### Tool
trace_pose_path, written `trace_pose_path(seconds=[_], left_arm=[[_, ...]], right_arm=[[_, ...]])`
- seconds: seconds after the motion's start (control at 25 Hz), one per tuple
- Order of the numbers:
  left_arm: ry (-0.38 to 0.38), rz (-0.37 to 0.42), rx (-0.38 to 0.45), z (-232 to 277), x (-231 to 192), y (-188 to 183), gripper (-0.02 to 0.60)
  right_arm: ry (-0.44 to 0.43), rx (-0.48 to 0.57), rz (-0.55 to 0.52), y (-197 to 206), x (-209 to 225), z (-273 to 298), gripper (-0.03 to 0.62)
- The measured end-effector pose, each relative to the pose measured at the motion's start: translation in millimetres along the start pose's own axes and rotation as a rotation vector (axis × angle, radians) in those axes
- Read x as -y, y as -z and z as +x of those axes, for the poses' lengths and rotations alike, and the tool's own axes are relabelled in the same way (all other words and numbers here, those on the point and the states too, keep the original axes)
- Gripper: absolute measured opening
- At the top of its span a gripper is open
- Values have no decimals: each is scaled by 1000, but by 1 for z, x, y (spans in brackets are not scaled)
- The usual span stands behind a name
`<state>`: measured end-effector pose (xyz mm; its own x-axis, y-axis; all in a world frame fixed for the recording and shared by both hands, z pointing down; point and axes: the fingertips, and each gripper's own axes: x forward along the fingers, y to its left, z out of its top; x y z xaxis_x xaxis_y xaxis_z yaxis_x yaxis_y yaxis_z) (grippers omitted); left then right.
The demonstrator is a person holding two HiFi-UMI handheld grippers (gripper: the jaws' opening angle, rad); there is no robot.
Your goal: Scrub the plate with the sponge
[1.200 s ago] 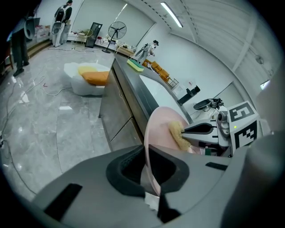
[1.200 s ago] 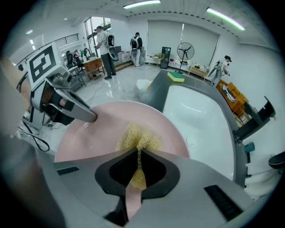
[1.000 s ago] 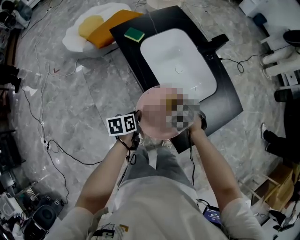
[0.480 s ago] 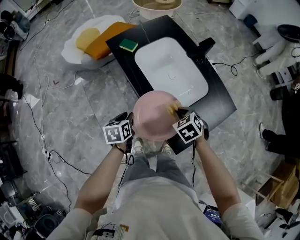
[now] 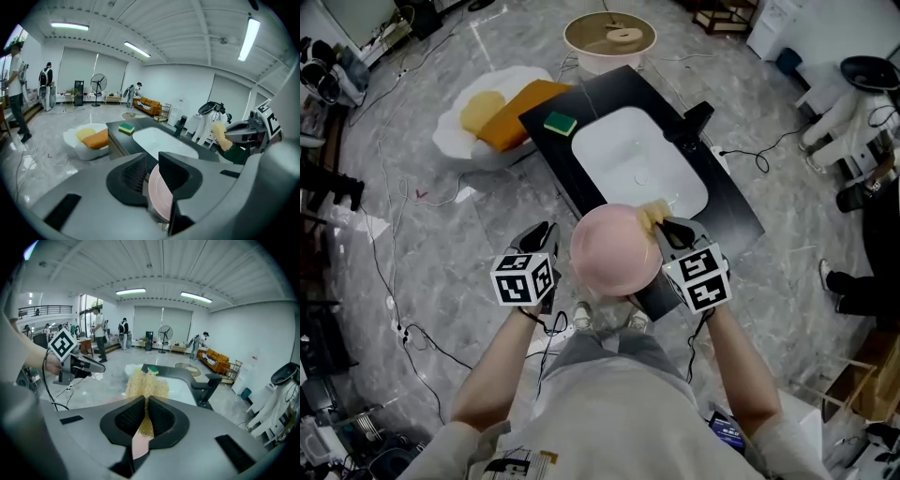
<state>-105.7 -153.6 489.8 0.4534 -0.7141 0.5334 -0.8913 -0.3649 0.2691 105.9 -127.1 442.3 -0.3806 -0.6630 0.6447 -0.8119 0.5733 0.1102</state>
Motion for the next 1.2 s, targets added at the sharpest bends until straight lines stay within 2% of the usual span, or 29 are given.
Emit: trace_pose_path(seconds=[0.24,0.4,0.48,0.64,0.88,1.04,1.2], left_arm=[[34,132,130,-40,22,-64,63],[81,243,211,-72,48,-107,49],[99,272,257,-89,60,-126,44],[121,283,356,-118,73,-158,35],[97,393,474,-160,87,-191,32],[80,473,534,-182,99,-202,29],[106,483,565,-196,111,-202,29]], right_arm=[[71,236,-19,-76,3,-66,46],[99,369,-19,-113,3,-104,46],[103,422,-27,-129,0,-124,46],[135,500,-51,-153,-4,-156,46],[141,596,-84,-180,-17,-196,46],[134,654,-81,-191,-24,-218,46],[105,692,-75,-197,-33,-231,46]])
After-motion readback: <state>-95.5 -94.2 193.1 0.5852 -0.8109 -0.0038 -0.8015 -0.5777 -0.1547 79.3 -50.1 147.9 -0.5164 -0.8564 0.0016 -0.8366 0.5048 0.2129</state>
